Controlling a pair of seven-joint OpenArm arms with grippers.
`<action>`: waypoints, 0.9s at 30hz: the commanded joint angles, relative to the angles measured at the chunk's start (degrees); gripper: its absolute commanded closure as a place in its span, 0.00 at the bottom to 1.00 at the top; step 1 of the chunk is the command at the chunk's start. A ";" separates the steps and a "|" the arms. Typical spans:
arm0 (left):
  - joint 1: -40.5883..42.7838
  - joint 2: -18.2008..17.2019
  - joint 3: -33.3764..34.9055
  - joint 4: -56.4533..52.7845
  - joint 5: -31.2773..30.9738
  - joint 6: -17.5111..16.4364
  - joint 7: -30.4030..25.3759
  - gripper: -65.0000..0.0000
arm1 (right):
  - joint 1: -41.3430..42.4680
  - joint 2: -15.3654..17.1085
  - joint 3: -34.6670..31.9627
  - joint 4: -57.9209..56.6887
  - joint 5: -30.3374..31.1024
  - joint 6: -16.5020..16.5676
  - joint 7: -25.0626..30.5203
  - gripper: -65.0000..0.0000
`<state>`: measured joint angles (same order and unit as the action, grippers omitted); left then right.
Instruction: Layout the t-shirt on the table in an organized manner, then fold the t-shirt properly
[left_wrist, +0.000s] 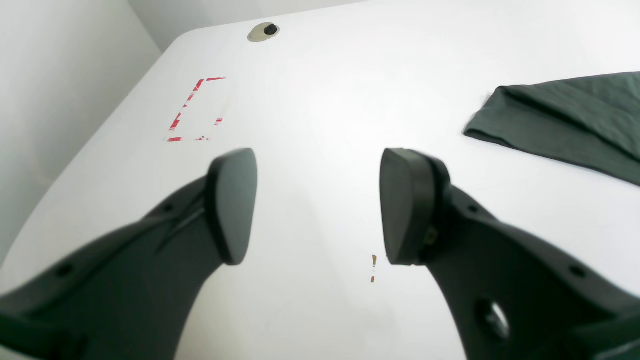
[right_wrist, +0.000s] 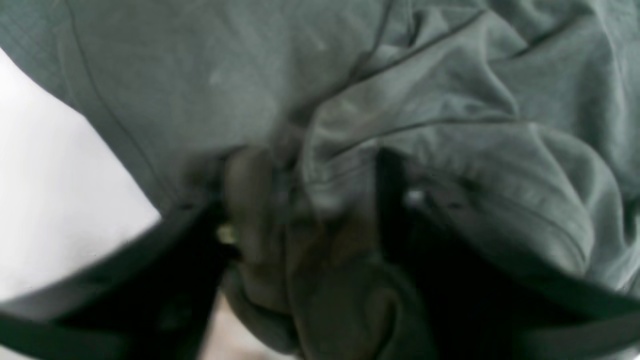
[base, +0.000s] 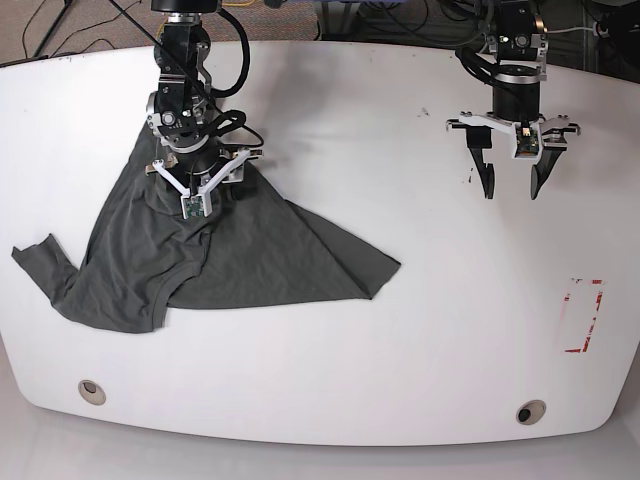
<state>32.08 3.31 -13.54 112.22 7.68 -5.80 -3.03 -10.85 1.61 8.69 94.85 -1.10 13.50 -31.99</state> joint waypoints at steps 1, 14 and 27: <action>0.06 -0.10 -0.04 0.87 -0.17 0.40 -1.68 0.44 | 0.61 0.28 0.15 1.11 0.44 0.00 1.35 0.78; -0.12 -0.19 1.72 0.17 -0.17 0.40 0.61 0.44 | -0.53 0.28 0.23 5.42 0.44 1.05 3.99 1.00; -9.88 0.16 4.44 -0.18 -0.43 0.40 15.03 0.44 | -1.15 0.37 0.23 17.02 0.18 1.05 3.90 1.00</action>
<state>24.16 3.33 -9.15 111.31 7.66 -5.80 11.27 -12.71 1.65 8.88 109.49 -1.23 14.44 -29.67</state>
